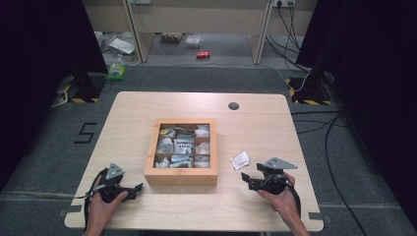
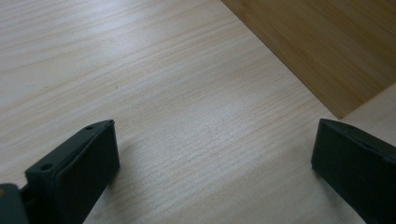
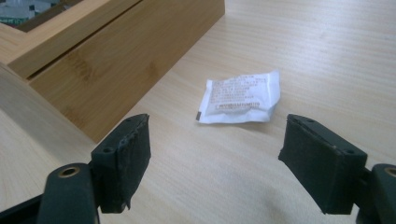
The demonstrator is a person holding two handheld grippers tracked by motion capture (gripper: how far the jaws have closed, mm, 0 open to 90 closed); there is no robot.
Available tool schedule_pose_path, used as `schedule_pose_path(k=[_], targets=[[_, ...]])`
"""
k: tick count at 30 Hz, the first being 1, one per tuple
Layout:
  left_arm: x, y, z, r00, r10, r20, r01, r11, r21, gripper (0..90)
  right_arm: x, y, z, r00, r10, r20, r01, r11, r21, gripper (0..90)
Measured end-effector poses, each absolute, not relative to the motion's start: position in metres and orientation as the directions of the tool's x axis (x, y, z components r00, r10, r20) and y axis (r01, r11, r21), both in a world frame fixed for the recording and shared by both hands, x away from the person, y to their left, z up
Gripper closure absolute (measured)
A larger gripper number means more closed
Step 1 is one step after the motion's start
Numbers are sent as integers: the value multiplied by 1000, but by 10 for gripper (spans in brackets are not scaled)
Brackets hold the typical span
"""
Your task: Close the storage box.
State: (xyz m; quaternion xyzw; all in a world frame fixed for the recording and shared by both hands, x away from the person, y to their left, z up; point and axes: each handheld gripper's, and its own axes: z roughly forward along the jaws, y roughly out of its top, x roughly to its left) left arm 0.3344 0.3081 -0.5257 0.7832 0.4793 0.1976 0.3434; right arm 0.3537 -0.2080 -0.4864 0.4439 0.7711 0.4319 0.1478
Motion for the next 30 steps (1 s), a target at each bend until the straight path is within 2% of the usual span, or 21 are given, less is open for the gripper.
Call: schedule_pose_path(k=[11, 20, 22, 30], targets=[[334, 308, -526, 463, 886, -20, 615, -305, 727, 1, 338, -216, -496, -544, 830, 124, 589, 273, 760, 185], [334, 308, -526, 464, 886, -21, 615, -305, 727, 1, 333, -222, -509, -525, 851, 13, 604, 362, 710, 162], [334, 308, -526, 464, 886, -21, 615, -305, 727, 1, 334, -222, -515, -522, 853, -9, 602, 376, 704, 127], [334, 308, -526, 464, 886, -20, 615, -305, 727, 1, 335, -224, -516, -521, 853, -7, 597, 370, 712, 120]])
